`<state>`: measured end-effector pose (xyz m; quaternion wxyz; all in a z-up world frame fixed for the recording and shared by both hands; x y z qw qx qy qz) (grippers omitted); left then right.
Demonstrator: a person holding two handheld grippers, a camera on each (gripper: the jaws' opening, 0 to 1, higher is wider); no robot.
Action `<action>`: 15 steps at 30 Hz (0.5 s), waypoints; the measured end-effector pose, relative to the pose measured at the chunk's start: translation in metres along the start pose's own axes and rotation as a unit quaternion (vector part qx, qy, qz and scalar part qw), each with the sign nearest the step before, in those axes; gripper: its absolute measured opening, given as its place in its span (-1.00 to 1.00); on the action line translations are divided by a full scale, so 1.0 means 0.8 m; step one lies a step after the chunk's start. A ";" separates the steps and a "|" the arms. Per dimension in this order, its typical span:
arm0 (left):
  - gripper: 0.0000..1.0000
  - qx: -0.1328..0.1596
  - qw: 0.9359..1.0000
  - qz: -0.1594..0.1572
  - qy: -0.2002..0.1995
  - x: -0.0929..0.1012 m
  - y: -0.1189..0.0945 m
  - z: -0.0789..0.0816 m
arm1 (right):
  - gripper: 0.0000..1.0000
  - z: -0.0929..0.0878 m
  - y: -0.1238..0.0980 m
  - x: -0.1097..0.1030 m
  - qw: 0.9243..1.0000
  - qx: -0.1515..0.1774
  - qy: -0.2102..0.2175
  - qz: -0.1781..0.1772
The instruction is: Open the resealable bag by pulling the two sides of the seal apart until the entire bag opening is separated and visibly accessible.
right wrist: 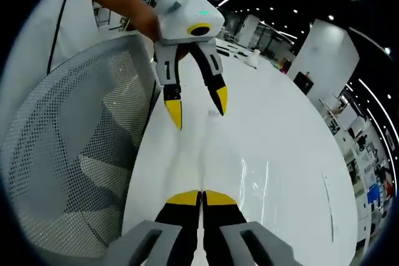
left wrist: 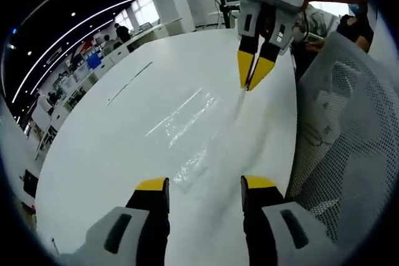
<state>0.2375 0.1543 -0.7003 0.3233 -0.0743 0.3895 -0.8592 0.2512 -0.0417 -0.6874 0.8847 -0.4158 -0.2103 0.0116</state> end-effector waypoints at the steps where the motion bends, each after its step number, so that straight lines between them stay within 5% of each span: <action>1: -0.12 0.000 1.000 0.002 0.002 -0.001 0.000 0.000 | -1.00 0.000 0.000 -0.001 1.000 -0.001 -0.003 0.000; 15: -0.50 0.000 0.999 -0.016 0.036 0.006 0.002 0.001 | -1.00 0.001 -0.005 0.001 1.000 0.008 0.000 0.010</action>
Point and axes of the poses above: the point that each gripper's makers call its tool centre point, and the gripper's own axes: y roughly forward along the fingers, x roughly to its right, z roughly out of its top, the point moved 8 cm from there along -y, roughly backward along the fingers, and after that the axes turned 9 degrees about -y, right-handed, at the moved point
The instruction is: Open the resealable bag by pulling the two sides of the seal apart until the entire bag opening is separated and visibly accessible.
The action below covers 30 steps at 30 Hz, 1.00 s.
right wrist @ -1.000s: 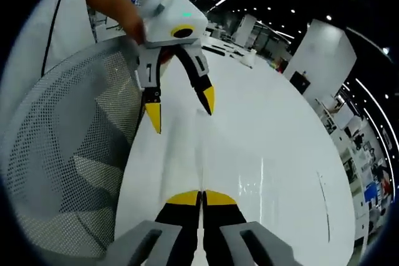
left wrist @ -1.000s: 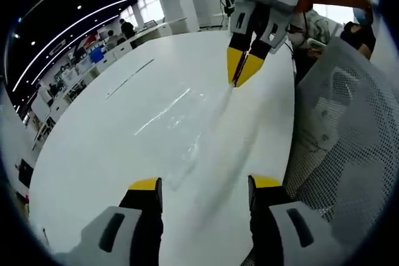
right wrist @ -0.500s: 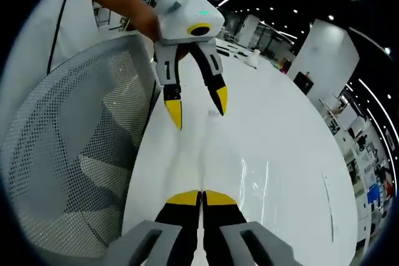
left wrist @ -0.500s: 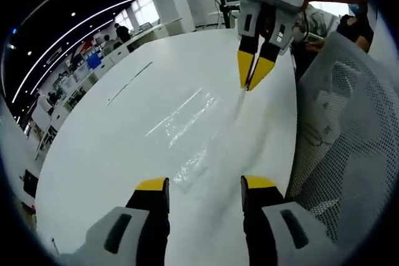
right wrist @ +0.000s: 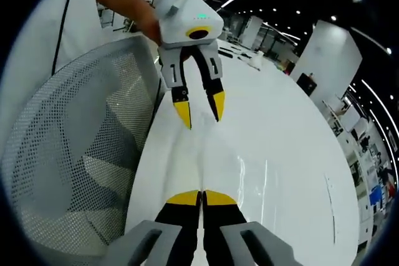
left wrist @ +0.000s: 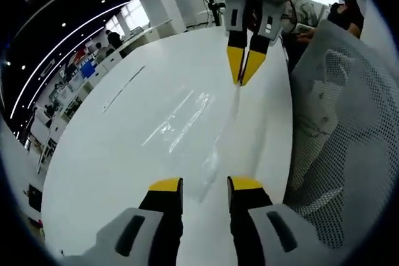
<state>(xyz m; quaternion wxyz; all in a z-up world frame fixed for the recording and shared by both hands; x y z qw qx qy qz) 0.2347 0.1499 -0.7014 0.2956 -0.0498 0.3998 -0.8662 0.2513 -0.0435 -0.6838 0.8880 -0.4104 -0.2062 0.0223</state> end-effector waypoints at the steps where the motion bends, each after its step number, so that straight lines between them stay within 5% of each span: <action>1: -0.52 0.002 1.000 -0.002 -0.004 0.000 0.000 0.001 | -1.00 0.000 0.000 0.000 1.000 0.000 0.000 0.000; 7: -0.84 0.001 1.000 -0.017 0.004 0.001 0.000 0.003 | -1.00 -0.003 -0.001 0.001 1.000 -0.005 0.003 0.005; 25: -1.00 -0.008 0.999 -0.031 0.036 0.001 0.007 0.004 | -1.00 -0.010 -0.014 0.015 0.999 0.014 0.036 -0.015; 30: -1.00 -0.009 0.998 -0.034 0.045 0.003 0.007 0.005 | -1.00 -0.012 -0.010 0.006 0.997 0.013 0.074 -0.002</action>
Point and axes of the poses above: the point that each gripper's makers call its tool centre point, and the gripper's own axes: y roughly forward along the fingers, x roughly to its right, z roughly out of its top, the point moved 8 cm from there along -y, roughly backward along the fingers, and after that the axes turned 9 degrees about -y, right-handed, at the moved point
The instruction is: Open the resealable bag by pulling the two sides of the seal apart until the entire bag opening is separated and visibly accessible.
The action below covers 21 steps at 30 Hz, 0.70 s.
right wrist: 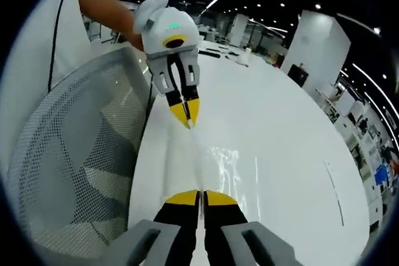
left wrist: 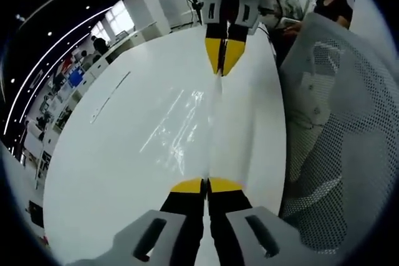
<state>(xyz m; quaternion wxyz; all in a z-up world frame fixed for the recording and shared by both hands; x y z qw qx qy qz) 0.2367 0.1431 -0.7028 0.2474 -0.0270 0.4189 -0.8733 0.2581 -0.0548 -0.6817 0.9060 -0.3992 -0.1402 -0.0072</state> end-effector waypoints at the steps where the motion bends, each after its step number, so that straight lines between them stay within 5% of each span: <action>1: -1.00 -0.001 1.000 -0.003 0.001 0.001 0.000 0.000 | -0.97 0.001 0.001 0.000 1.000 0.004 0.004 0.000; 21: -1.00 -0.019 0.999 -0.031 0.003 0.005 -0.001 0.019 | -0.84 0.058 0.046 -0.002 0.999 0.043 -0.015 0.001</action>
Point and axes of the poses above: the point that each gripper's makers call its tool centre point, and the gripper's own axes: y roughly forward along the fingers, x roughly to its right, z roughly out of its top, the point moved 8 cm from there along -y, roughly backward along the fingers, and after that the axes turned 9 degrees about -y, right-handed, at the moved point
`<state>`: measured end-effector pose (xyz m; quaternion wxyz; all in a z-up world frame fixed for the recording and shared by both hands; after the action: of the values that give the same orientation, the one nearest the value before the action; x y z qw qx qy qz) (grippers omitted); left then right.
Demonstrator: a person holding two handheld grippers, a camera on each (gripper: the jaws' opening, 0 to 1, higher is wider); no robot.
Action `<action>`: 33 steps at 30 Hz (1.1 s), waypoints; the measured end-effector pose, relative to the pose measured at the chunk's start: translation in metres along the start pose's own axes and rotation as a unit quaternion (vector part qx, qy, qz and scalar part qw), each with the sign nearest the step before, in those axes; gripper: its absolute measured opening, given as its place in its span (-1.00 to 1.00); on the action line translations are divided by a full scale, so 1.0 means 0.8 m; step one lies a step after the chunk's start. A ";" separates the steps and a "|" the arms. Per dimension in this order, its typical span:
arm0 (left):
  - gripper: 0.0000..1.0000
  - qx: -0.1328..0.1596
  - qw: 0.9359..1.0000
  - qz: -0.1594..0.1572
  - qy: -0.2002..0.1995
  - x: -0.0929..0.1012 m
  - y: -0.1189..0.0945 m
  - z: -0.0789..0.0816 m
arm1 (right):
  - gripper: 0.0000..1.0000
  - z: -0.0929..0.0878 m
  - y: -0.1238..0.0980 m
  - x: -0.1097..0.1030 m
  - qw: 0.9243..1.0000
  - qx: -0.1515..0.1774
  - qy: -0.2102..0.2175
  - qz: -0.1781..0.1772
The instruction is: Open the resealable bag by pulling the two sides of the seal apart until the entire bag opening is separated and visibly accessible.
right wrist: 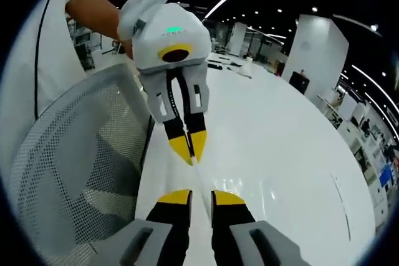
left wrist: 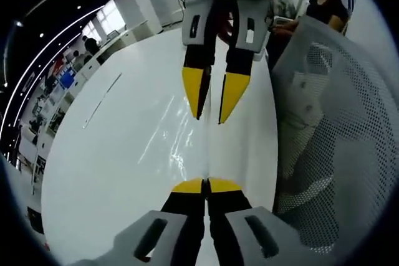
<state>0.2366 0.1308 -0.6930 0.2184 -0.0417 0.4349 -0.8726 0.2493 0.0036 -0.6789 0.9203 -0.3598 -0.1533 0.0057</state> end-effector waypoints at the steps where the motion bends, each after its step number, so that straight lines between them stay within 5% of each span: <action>1: -1.00 0.000 1.000 0.000 0.002 0.000 0.000 0.000 | -0.84 0.003 0.003 -0.001 1.000 0.001 -0.002 0.002; 15: -1.00 -0.003 1.000 -0.006 0.020 0.009 -0.002 0.008 | -0.97 0.019 0.034 -0.010 1.000 0.010 -0.012 0.003; 22: -1.00 -0.002 1.000 -0.019 0.003 0.011 0.004 0.004 | -1.00 0.013 0.034 -0.014 0.999 -0.001 0.036 0.013; 32: -1.00 -0.010 1.000 -0.022 0.002 0.011 0.013 0.002 | -1.00 0.002 0.035 -0.015 0.999 -0.031 0.040 0.017; 33: -1.00 -0.032 0.999 -0.007 -0.002 0.006 0.010 -0.007 | -1.00 -0.001 0.034 -0.013 0.999 -0.036 0.037 0.015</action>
<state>0.2333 0.1287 -0.7032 0.2118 -0.0533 0.4622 -0.8595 0.2421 0.0218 -0.7008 0.9117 -0.3948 -0.1134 0.0005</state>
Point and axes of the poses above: the point that each gripper's makers call its tool centre point, and the gripper's own axes: y roughly forward along the fingers, x roughly to its right, z roughly out of its top, the point moved 8 cm from there along -y, roughly backward along the fingers, and after that the axes turned 9 degrees about -y, right-handed, at the moved point
